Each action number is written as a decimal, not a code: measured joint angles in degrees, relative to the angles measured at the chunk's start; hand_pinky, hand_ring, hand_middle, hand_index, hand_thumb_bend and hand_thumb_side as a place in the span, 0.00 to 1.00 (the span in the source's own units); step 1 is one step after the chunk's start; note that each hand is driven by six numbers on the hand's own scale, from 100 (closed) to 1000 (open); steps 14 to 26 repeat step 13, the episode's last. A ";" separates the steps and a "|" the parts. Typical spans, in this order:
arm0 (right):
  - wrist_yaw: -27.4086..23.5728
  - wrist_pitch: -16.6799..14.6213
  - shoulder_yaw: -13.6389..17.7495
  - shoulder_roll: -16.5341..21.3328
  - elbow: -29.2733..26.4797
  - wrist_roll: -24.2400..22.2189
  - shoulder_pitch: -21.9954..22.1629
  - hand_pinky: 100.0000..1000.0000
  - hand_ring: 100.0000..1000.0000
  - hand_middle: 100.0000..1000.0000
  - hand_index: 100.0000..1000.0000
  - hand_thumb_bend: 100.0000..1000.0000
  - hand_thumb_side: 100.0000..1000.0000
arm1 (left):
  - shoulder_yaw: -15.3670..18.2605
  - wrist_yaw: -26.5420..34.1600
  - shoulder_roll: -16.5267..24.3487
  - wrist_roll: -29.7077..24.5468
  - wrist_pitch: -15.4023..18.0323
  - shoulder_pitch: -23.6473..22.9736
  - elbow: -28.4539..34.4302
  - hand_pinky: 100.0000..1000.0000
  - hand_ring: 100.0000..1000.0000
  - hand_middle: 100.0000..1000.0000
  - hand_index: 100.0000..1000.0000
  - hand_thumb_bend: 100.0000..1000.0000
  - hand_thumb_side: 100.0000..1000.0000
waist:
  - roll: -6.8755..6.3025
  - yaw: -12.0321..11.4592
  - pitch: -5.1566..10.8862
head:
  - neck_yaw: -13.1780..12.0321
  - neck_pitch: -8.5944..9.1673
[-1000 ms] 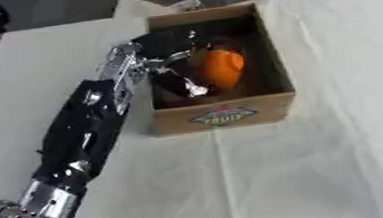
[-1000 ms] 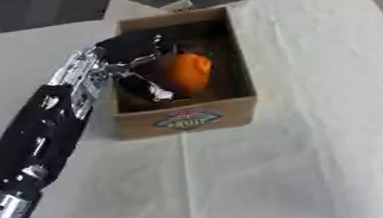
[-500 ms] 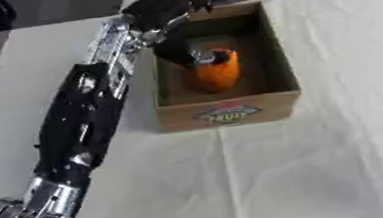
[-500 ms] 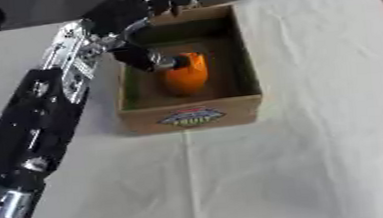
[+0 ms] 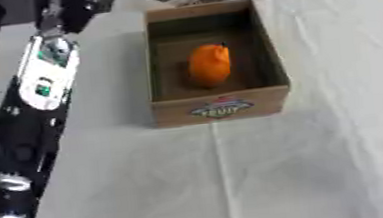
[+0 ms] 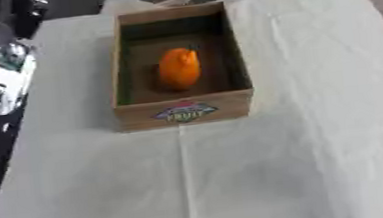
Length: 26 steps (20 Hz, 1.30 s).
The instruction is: Pick up objects on the table and place them in the box.
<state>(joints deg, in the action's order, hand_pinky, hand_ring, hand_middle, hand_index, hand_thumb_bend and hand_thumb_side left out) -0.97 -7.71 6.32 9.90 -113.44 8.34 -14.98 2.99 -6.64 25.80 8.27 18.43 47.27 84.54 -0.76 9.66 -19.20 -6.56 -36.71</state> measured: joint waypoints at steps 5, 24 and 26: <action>0.00 -0.09 0.36 0.02 0.00 0.10 0.43 0.92 0.99 0.51 0.76 0.00 0.98 | 3.97 14.00 3.02 -0.14 -6.78 -6.72 10.79 0.39 0.63 0.51 0.85 0.19 0.86 | 0.72 -1.97 0.59 | 3.21 -0.57; 0.07 -0.87 1.10 0.17 0.00 1.21 1.29 0.92 0.98 0.51 0.76 0.00 0.98 | 10.52 21.46 2.81 4.09 -12.04 -17.99 26.48 0.38 0.60 0.49 0.81 0.18 0.90 | 1.45 -3.92 1.19 | 5.13 -1.31; 0.07 -0.87 1.10 0.17 0.00 1.21 1.29 0.92 0.98 0.51 0.76 0.00 0.98 | 10.52 21.46 2.81 4.09 -12.04 -17.99 26.48 0.38 0.60 0.49 0.81 0.18 0.90 | 1.45 -3.92 1.19 | 5.13 -1.31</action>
